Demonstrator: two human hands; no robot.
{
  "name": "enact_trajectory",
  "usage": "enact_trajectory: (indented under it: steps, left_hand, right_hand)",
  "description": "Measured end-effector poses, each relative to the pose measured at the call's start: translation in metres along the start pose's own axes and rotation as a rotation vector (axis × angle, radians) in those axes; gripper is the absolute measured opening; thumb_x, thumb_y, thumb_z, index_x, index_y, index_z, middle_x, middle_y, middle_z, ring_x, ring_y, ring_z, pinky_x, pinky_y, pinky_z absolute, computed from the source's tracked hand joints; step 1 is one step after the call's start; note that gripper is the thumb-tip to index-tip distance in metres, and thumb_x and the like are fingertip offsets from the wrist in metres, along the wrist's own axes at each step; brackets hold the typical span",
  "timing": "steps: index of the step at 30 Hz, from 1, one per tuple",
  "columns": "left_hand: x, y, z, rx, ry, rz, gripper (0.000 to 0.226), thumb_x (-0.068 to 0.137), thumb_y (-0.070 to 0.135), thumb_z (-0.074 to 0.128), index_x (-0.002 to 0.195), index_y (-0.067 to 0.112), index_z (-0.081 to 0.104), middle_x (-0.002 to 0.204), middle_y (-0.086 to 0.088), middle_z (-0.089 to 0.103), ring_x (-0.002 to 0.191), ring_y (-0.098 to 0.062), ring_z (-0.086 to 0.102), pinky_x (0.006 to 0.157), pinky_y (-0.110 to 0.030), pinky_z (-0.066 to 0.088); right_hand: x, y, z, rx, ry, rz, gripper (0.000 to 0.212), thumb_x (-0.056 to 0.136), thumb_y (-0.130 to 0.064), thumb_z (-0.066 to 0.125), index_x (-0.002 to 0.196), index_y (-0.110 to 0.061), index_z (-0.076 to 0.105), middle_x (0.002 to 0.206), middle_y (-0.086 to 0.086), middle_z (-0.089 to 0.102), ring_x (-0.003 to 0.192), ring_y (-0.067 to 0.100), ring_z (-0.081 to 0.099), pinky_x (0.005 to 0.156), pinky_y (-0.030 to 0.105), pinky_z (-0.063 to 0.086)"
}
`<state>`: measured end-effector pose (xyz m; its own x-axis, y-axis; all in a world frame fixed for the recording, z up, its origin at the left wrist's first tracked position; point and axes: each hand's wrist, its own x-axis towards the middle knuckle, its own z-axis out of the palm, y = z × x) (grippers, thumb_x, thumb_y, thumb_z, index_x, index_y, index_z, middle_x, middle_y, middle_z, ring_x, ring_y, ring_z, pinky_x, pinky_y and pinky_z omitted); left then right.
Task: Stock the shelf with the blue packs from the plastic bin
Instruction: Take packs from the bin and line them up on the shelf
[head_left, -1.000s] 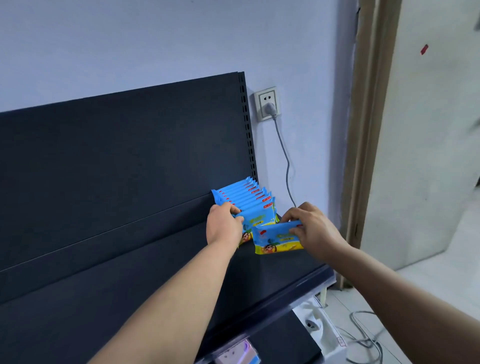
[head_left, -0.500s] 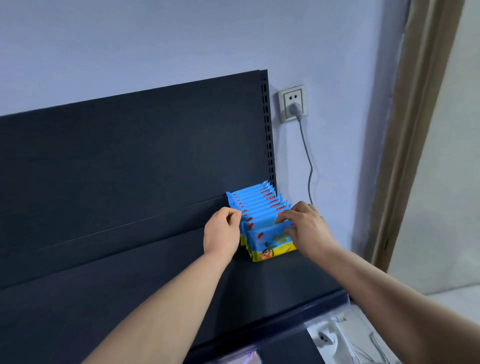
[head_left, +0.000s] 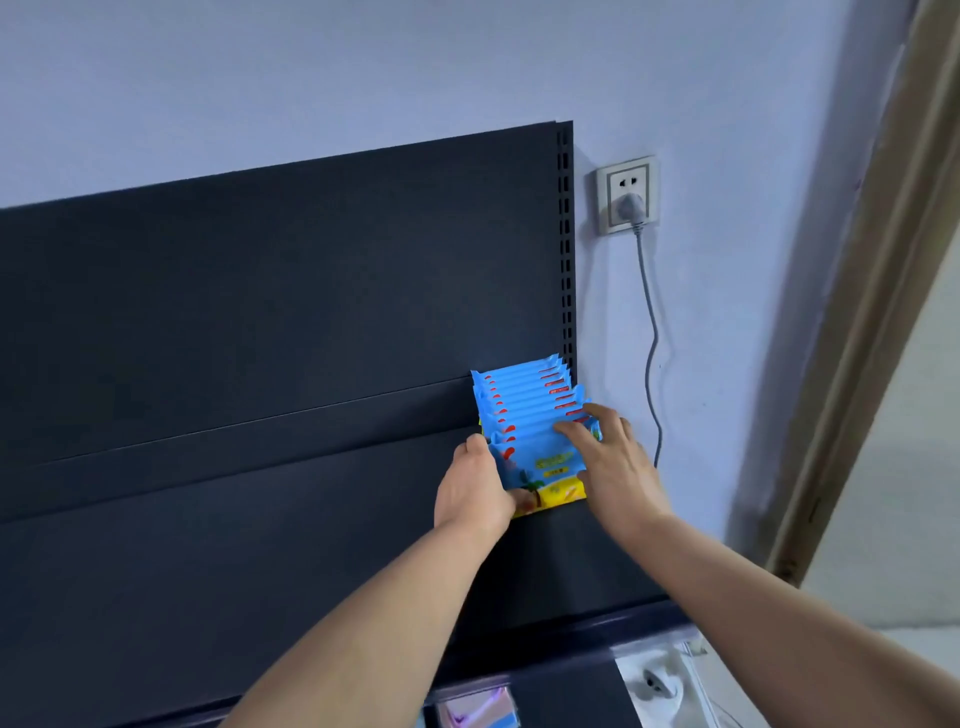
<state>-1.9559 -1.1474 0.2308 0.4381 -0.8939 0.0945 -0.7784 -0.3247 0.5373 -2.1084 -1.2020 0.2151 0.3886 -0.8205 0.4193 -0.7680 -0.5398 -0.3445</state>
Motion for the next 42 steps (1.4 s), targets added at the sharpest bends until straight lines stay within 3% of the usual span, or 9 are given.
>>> enact_trajectory:
  steps: [6,8,10,14,22,29,32,36,42]
  left_hand:
    - [-0.002,0.007,0.005,0.026,0.065,-0.009,0.058,0.073,0.034,0.08,0.114,0.018,0.042,0.115,0.004,0.05,0.092,-0.014,0.055,0.069,-0.028,0.046]
    - [-0.005,0.008,0.007,0.034,0.079,-0.018,0.057,0.074,0.035,0.079,0.114,0.019,0.042,0.114,0.004,0.05,0.09,-0.013,0.053,0.068,-0.028,0.045]
    - [-0.006,0.008,0.01,0.04,0.103,-0.026,0.053,0.077,0.034,0.077,0.113,0.018,0.041,0.114,0.004,0.052,0.094,-0.016,0.057,0.07,-0.03,0.047]
    - [-0.007,0.013,0.016,0.016,0.149,-0.043,0.05,0.078,0.031,0.075,0.111,0.017,0.04,0.113,0.001,0.054,0.093,-0.02,0.059,0.072,-0.035,0.051]
    - [-0.011,0.01,0.012,-0.057,0.129,-0.085,0.07,0.072,0.035,0.082,0.123,0.016,0.037,0.123,-0.001,0.052,0.106,-0.021,0.058,0.079,-0.035,0.052]
    - [-0.026,0.005,0.003,0.077,0.071,-0.147,0.078,0.073,0.039,0.08,0.131,0.013,0.034,0.13,-0.005,0.05,0.114,-0.024,0.055,0.079,-0.034,0.048]
    - [-0.034,-0.014,-0.008,0.181,0.071,-0.167,0.06,0.083,0.039,0.071,0.129,0.015,0.042,0.127,-0.004,0.051,0.116,-0.022,0.051,0.085,-0.036,0.048]
    - [-0.051,-0.056,-0.037,0.309,0.137,-0.184,0.022,0.096,0.025,0.051,0.115,0.017,0.059,0.116,-0.002,0.055,0.108,-0.02,0.049,0.08,-0.037,0.05]
    - [-0.109,-0.137,-0.097,0.338,0.264,-0.322,0.021,0.093,0.016,0.048,0.109,0.015,0.061,0.11,-0.004,0.058,0.107,-0.024,0.048,0.079,-0.037,0.048]
  right_hand:
    - [0.005,0.005,-0.004,-0.112,0.022,-0.035,0.072,0.072,0.0,0.068,0.135,-0.025,0.043,0.142,0.003,0.036,0.13,0.026,0.037,0.098,0.037,0.039]
    - [0.0,0.006,-0.005,-0.139,0.091,-0.027,0.069,0.062,-0.003,0.077,0.123,-0.021,0.053,0.125,0.004,0.051,0.112,0.026,0.051,0.084,0.037,0.046]
    - [-0.006,0.008,-0.006,-0.153,0.11,-0.017,0.051,0.066,-0.013,0.078,0.111,-0.022,0.056,0.107,0.0,0.056,0.096,0.023,0.056,0.073,0.035,0.047]
    - [-0.012,0.016,-0.001,-0.14,-0.123,-0.038,0.033,0.089,-0.028,0.056,0.12,-0.025,0.045,0.119,-0.004,0.048,0.11,0.019,0.047,0.087,0.033,0.042]
    - [-0.015,0.019,-0.01,-0.11,-0.111,-0.066,0.027,0.09,-0.022,0.053,0.117,-0.028,0.048,0.117,-0.005,0.051,0.109,0.018,0.047,0.086,0.032,0.042]
    - [-0.018,0.004,-0.015,-0.055,-0.171,-0.156,0.021,0.09,-0.017,0.051,0.105,-0.029,0.06,0.108,-0.005,0.059,0.103,0.018,0.054,0.076,0.03,0.044]
    - [-0.019,-0.019,-0.008,-0.02,-0.193,-0.218,0.021,0.089,-0.016,0.05,0.104,-0.027,0.061,0.106,-0.005,0.061,0.1,0.018,0.056,0.076,0.033,0.05]
    - [-0.02,-0.062,0.009,-0.007,-0.229,-0.35,0.025,0.089,-0.014,0.049,0.106,-0.029,0.06,0.108,-0.006,0.06,0.107,0.017,0.051,0.087,0.033,0.043]
    - [-0.037,-0.16,0.036,0.049,-0.278,-0.547,0.028,0.091,-0.015,0.047,0.113,-0.029,0.056,0.113,-0.005,0.059,0.11,0.019,0.048,0.086,0.034,0.037]
